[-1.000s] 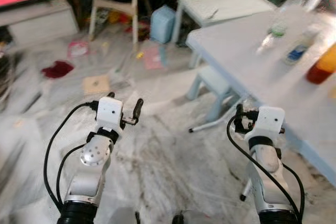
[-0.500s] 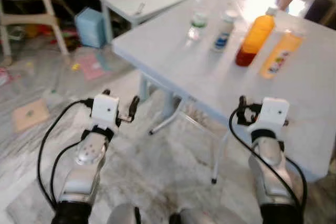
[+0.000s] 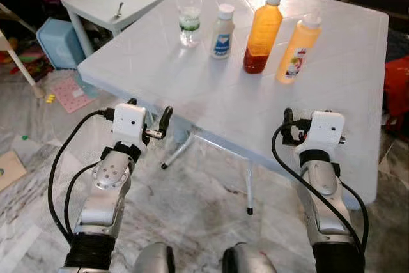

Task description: Restocking fridge

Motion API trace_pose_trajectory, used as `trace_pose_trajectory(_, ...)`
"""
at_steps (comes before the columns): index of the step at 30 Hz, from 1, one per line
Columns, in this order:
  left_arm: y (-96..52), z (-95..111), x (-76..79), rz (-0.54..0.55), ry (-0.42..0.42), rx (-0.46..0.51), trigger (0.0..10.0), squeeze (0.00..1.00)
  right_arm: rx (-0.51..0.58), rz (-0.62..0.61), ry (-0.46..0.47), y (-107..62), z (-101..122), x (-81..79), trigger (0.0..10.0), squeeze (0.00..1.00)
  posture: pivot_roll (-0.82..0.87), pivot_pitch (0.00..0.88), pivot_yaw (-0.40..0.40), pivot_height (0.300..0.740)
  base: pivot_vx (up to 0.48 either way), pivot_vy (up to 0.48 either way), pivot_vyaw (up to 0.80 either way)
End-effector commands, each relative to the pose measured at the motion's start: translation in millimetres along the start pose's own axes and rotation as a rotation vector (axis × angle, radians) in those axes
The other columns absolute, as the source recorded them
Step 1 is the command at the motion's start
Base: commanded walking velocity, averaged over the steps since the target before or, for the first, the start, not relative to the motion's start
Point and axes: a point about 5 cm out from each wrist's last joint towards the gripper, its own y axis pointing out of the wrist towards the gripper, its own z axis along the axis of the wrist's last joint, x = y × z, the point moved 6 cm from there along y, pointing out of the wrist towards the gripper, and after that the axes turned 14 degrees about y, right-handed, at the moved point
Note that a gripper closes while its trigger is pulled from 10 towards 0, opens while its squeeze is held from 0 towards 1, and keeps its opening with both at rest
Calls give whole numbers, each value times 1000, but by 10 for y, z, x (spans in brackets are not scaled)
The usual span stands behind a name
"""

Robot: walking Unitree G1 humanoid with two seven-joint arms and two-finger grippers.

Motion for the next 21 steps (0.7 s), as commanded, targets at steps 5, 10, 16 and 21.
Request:
trace_pose_trajectory(5, -5, 17, 89, -28, -16, -5, 10000, 0, 56, 11, -5, -135, 108, -12, 10000, 0, -44, 129, 7, 740, 0, 429, 0)
trace_pose_trajectory(10, -19, 35, 157, -53, -15, 21, 10000, 0, 27, -8, -4, -249, 9, 45, 10000, 0, -56, 105, 17, 740, 274, 313, 0)
trace_pose_trajectory(16, 12, 95, 276, -89, 2, 46, 10000, 0, 34, -5, -17, -197, 26, 46, 10000, 0, -55, 92, 12, 740, 480, 0, 0)
trace_pose_trajectory(21, 13, 156, 289, -89, -22, 65, 10000, 0, 28, 3, -11, -167, 27, 8, 10000, 0, -44, 94, -1, 740, 480, 0, -265)
